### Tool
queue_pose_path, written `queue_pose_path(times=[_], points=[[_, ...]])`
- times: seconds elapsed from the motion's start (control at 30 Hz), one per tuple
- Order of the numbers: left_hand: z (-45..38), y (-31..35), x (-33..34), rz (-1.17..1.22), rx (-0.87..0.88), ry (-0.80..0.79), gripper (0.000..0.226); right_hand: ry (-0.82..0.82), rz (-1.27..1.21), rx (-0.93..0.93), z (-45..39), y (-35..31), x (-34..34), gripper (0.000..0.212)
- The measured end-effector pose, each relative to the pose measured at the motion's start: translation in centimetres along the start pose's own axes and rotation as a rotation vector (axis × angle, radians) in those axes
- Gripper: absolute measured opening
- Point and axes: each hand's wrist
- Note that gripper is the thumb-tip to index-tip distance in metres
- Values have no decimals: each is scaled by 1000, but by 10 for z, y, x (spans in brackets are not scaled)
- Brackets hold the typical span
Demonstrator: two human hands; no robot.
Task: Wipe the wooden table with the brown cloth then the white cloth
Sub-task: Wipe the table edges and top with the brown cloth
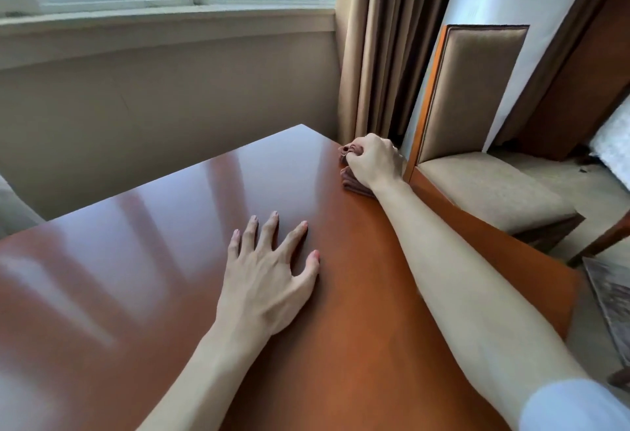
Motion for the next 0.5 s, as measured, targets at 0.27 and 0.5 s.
queue_pose_path(times=[0.27,0.5], points=[[3,2,-4,10,13,-40,64,-70,-39,-132,166,-14,-35,26],[5,2,-6,0,30,-49,63,-95,-114,-205,262,-12,-62,26]])
Point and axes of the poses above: each hand's wrist, its own z-axis away from the middle knuckle, its own x-axis out of the palm, y = z × x, and after that the axes turned 6 degrees about -y, right-handed
